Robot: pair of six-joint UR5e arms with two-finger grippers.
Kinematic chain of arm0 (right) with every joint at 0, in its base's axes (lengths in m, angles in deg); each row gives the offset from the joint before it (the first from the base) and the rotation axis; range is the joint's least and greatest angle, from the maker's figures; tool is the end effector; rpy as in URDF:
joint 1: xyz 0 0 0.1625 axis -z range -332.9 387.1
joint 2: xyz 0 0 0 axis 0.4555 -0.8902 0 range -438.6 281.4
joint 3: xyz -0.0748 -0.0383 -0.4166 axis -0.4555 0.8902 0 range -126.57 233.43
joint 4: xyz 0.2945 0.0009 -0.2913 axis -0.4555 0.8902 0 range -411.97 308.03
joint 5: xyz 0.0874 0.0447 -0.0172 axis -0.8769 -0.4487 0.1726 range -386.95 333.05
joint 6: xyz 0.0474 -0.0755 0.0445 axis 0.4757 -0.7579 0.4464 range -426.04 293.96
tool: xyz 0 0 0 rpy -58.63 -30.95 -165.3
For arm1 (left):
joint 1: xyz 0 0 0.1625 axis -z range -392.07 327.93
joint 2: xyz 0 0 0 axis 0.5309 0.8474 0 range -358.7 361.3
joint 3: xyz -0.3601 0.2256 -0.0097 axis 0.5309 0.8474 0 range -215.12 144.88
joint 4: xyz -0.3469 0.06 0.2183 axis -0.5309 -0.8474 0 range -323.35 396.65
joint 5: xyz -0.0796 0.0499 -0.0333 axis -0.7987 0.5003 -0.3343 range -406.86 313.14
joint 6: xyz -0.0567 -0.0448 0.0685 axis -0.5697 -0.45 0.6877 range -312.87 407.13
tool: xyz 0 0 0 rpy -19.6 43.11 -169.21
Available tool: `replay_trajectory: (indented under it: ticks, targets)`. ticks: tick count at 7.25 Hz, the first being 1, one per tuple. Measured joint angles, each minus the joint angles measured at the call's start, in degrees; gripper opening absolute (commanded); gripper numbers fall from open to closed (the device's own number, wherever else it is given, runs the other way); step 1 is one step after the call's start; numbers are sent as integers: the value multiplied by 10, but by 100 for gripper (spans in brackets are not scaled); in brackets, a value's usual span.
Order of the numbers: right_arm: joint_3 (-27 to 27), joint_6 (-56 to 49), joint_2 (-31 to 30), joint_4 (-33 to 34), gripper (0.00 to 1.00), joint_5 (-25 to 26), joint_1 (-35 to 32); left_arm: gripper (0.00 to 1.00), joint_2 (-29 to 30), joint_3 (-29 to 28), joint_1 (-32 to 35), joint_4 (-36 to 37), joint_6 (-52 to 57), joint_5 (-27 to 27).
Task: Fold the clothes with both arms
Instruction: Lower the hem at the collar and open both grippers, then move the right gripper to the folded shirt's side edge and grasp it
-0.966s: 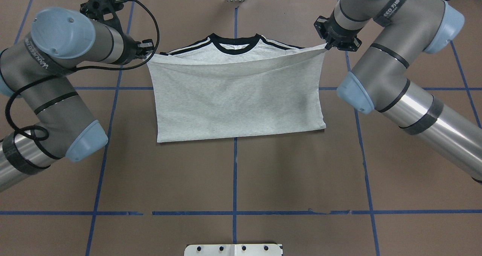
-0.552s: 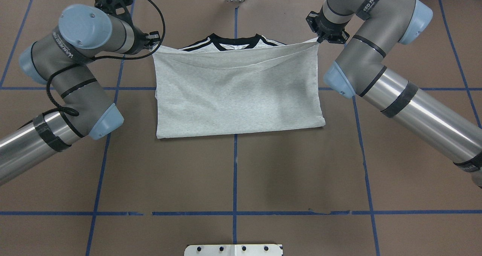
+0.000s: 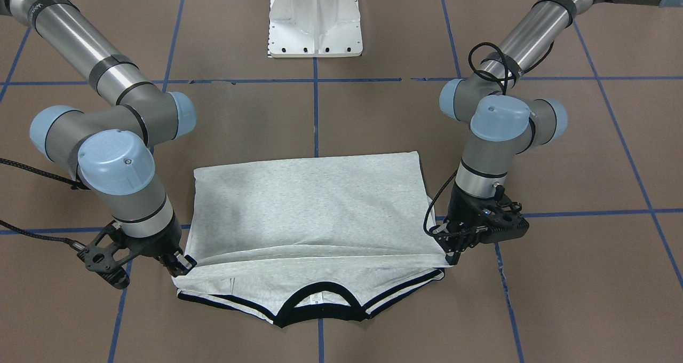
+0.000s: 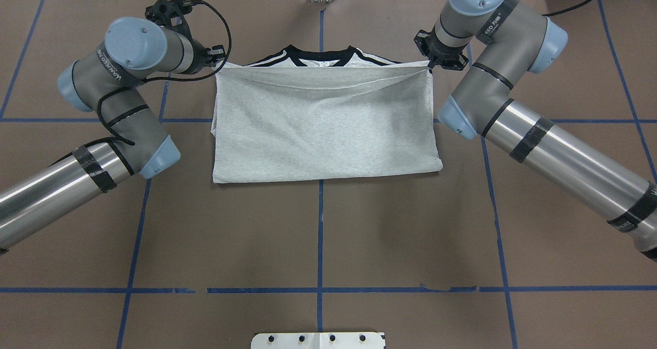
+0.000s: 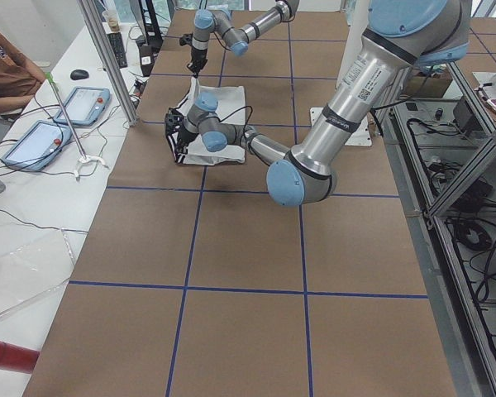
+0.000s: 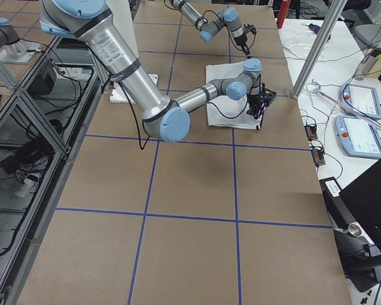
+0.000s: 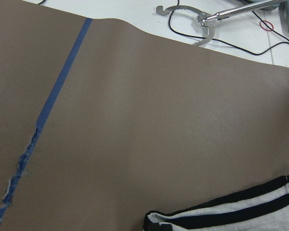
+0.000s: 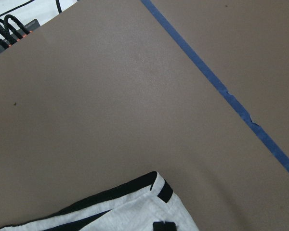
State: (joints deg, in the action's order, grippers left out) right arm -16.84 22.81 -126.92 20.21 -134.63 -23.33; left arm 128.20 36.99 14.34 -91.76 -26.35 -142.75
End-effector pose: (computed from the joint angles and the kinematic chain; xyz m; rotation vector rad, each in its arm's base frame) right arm -0.4197 -0.6698 0.3425 0.0337 -0.7653 0.7117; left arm 0.4370 -0.6375 0.3440 0.4460 0.9106 -0.4251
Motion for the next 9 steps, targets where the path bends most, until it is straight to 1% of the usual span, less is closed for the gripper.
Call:
replay_trajectory:
  ticks: [1,2,3,5,6,7,9]
  targets:
    - [7,0,1,-8,45,0,1,39,3,-10,0,-8,0,0]
    - [13,-1,2,-17,52,1,1,43,4,-17,0,-12,1,0]
    - [17,-3,3,-29,59,1,-2,43,4,-24,1,-16,3,0]
    - [17,-2,4,-41,63,0,-12,43,1,-35,3,-29,16,0]
    - [11,1,2,-42,66,-4,-14,43,1,-36,6,-32,24,-1]
    - [-9,7,-9,-43,68,-9,-12,43,0,-32,10,-33,32,-4]
    - [-96,53,-70,-44,71,-16,12,43,-14,-2,13,-28,36,-37]
